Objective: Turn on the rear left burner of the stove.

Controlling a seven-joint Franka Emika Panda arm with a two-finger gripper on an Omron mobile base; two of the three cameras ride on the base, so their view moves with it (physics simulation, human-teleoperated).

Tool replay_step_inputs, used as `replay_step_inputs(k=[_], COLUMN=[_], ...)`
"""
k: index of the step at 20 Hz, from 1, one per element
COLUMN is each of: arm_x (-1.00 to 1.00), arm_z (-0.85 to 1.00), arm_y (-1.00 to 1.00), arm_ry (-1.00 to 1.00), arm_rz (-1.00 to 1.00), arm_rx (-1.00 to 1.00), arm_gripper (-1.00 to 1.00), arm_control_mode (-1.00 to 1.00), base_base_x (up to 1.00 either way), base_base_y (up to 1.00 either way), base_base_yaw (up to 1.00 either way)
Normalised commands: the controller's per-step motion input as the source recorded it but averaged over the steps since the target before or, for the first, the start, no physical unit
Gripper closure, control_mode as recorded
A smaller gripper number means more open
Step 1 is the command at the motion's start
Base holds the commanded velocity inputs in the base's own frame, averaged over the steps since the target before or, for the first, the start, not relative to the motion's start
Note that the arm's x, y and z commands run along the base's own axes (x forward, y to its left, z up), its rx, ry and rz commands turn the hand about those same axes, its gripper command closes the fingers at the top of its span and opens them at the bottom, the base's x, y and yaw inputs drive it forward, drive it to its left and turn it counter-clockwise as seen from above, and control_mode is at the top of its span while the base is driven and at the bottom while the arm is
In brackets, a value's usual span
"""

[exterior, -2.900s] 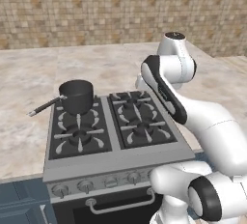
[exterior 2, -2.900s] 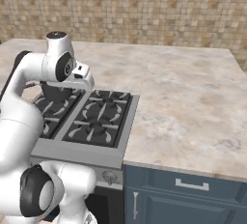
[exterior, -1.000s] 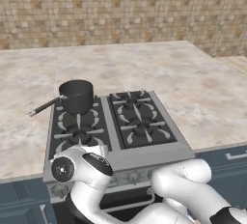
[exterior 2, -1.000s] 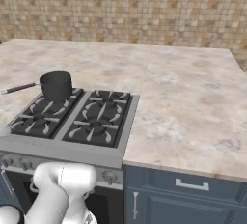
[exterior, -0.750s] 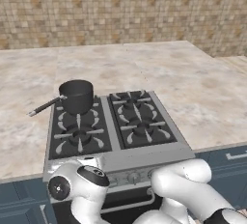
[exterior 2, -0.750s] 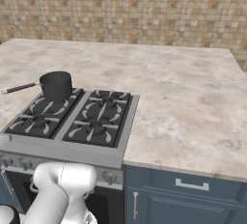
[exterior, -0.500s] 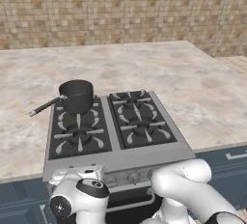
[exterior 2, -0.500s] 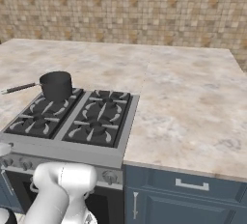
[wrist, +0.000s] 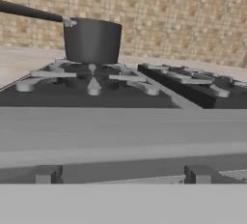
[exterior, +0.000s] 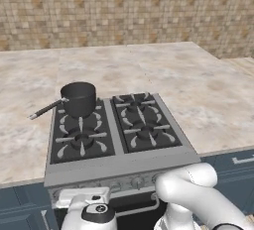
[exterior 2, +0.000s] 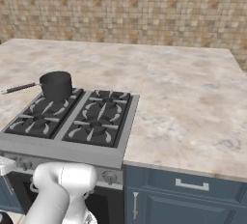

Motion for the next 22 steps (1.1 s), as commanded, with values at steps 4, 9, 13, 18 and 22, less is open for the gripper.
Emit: replay_step_inputs(k=[4,9,13,18,22], arm_x=[0.0,0.07,0.0,0.0,0.12], arm_z=[-0.09,-0.51,-0.51,-0.33,-0.19], arm_y=[0.0,0.0,0.0,0.0,0.0], arm_ry=[0.0,-0.07,-0.1,-0.01,0.0], arm_rz=[0.0,0.0,0.0,0.0,0.0], arm_rx=[0.0,0.0,0.0,0.0,0.0], arm_gripper=[-1.0,-1.0,-1.0,-1.0,-1.0], arm_control_mode=[-1.0,-1.0,-1.0,-1.0,-1.0], base_base_x=[0.0,0.0,0.0,0.0,0.0], base_base_y=[0.0,0.0,0.0,0.0,0.0], base_base_yaw=[0.0,0.0,0.0,0.0,0.0])
